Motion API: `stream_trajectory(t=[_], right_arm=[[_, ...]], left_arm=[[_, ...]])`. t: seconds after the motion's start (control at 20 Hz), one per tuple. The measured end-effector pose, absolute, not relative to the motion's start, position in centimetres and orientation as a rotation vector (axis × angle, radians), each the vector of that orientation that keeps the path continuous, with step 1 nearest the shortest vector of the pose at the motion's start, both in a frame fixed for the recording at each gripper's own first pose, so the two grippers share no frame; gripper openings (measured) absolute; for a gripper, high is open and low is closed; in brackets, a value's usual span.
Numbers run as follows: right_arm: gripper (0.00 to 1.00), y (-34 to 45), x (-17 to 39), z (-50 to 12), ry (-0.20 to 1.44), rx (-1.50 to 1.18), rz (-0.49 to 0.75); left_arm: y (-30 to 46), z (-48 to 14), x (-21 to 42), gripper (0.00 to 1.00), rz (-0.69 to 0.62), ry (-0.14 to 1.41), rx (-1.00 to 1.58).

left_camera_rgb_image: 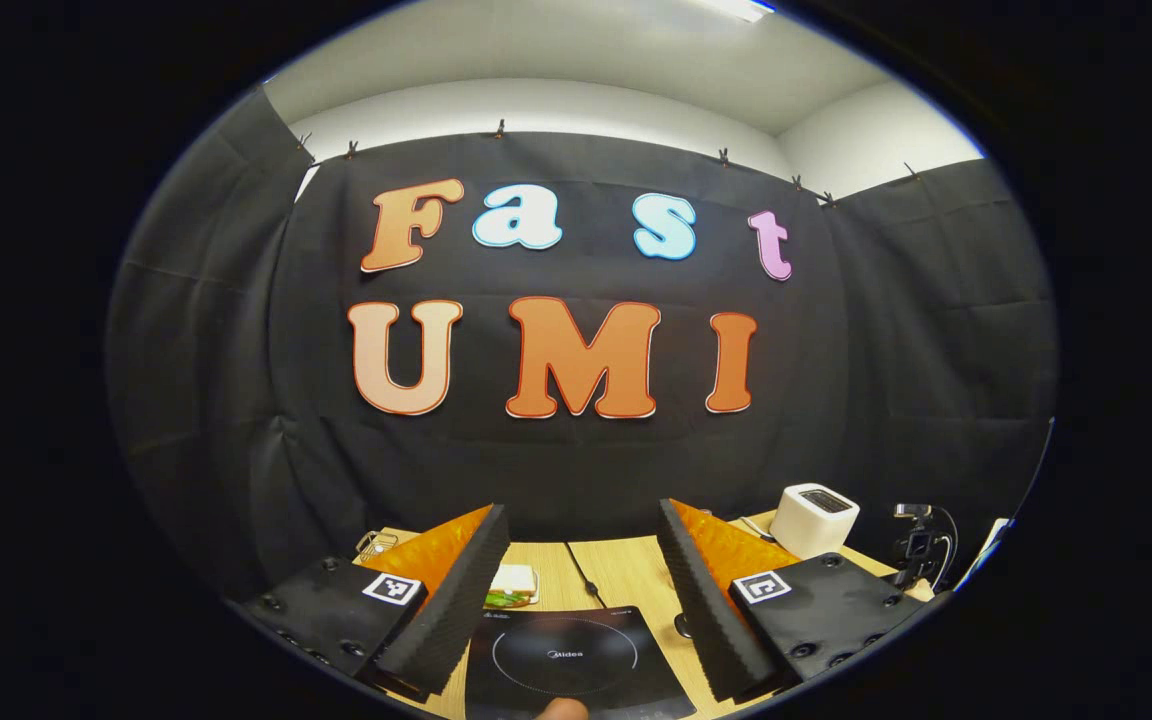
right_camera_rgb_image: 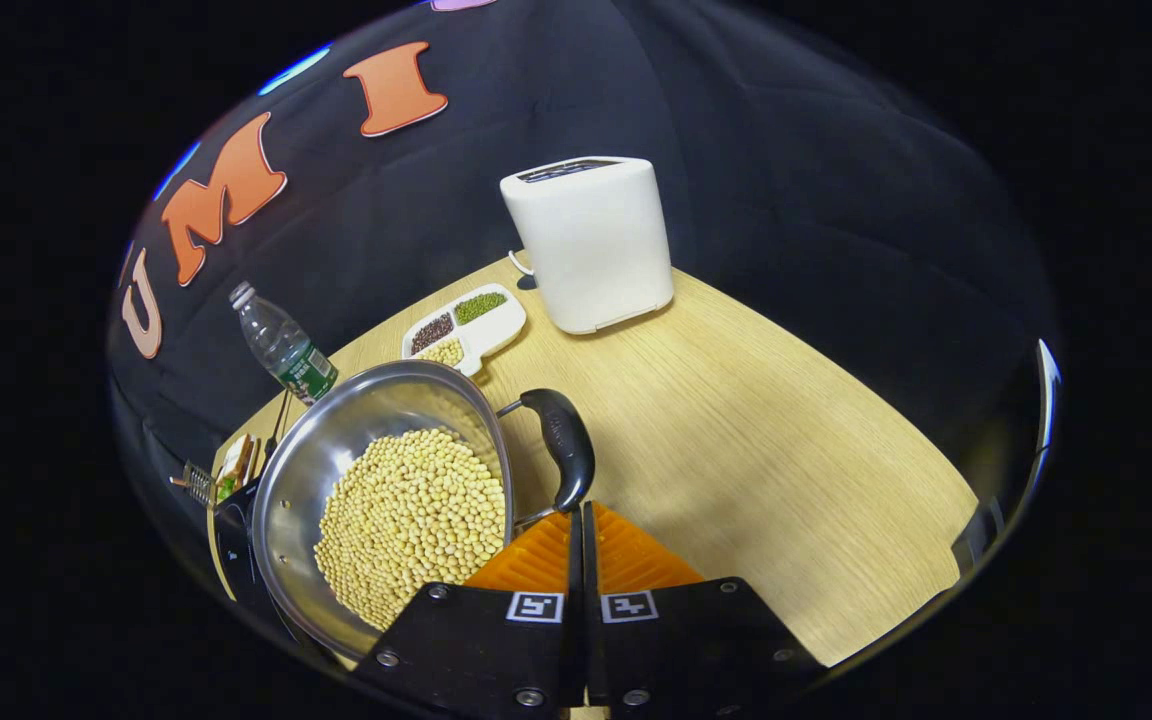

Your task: First push the handle of the pot to place it horizontally, then grasp the pot with both hands and set it on the induction cooktop.

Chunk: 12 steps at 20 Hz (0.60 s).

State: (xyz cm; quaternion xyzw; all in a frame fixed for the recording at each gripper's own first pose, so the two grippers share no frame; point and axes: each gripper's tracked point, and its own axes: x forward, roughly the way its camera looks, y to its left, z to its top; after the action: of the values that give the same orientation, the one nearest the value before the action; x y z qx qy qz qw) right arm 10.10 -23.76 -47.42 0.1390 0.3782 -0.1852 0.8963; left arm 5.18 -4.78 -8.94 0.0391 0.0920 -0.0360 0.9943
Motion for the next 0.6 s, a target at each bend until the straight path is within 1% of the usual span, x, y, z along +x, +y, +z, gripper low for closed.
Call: stream_trajectory(t=[0.1,0.45,0.6], right_arm=[[0.00,-24.1,10.1,-47.2,0.781,0.282,-0.390],[0.00,-24.5,10.8,-47.0,0.777,0.274,-0.405],[0.00,-24.3,10.4,-46.6,0.764,0.263,-0.404]], left_arm=[[-4.7,-9.1,5.3,0.99,-0.070,0.189,0.081],[-4.0,-9.4,4.8,0.96,-0.055,0.193,0.080],[-3.6,-9.9,4.8,0.97,-0.051,0.203,0.090]])
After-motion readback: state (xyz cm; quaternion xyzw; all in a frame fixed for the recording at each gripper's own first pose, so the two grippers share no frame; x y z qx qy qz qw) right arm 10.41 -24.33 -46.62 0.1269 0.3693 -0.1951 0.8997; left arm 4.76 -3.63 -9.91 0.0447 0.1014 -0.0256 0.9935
